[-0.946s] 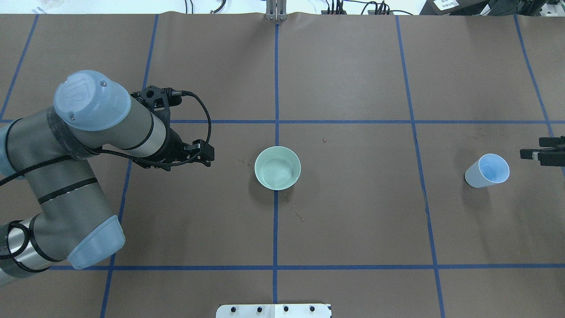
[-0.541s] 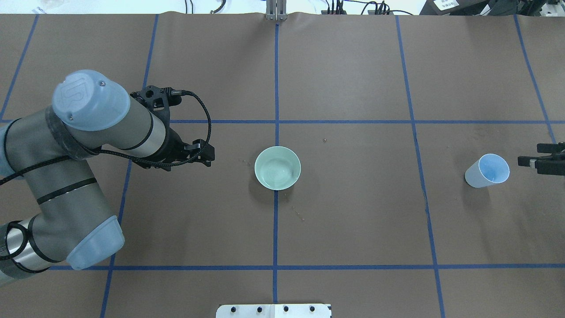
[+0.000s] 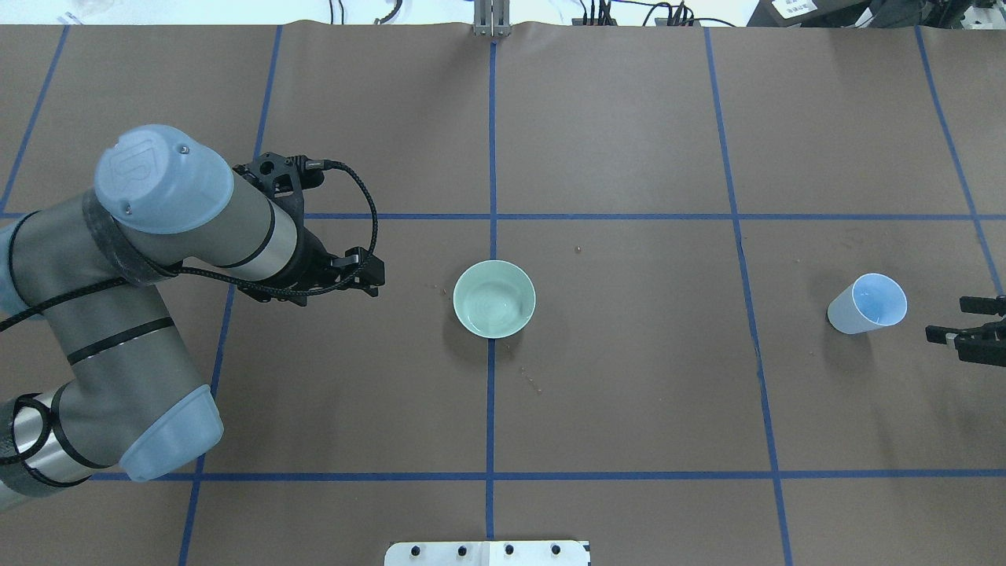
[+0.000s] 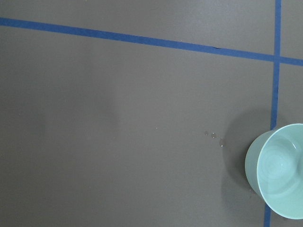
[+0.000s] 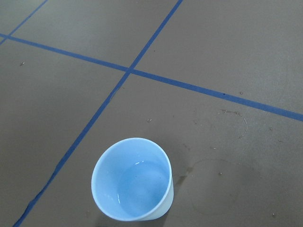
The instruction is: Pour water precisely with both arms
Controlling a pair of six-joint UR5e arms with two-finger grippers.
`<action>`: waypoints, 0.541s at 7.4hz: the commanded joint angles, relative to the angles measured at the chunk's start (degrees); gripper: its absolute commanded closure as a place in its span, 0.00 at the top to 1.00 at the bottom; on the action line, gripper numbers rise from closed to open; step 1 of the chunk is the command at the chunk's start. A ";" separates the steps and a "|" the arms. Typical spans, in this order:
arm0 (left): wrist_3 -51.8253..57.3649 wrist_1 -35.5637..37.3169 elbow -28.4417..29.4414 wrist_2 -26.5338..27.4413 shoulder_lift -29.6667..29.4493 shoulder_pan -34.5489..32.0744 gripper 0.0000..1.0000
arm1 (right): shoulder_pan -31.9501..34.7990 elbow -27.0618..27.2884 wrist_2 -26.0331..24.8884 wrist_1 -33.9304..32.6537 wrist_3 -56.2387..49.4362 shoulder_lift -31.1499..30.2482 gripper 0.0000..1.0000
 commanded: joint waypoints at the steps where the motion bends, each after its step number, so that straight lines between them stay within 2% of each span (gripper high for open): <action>1: -0.07 0.00 0.00 -0.05 -0.11 0.00 0.99 | -2.38 -0.21 -3.53 1.71 -3.85 0.05 0.92; 4: -0.07 0.00 -0.09 -0.05 -0.55 0.00 0.99 | -5.02 -1.43 -6.71 3.65 -4.65 0.32 0.92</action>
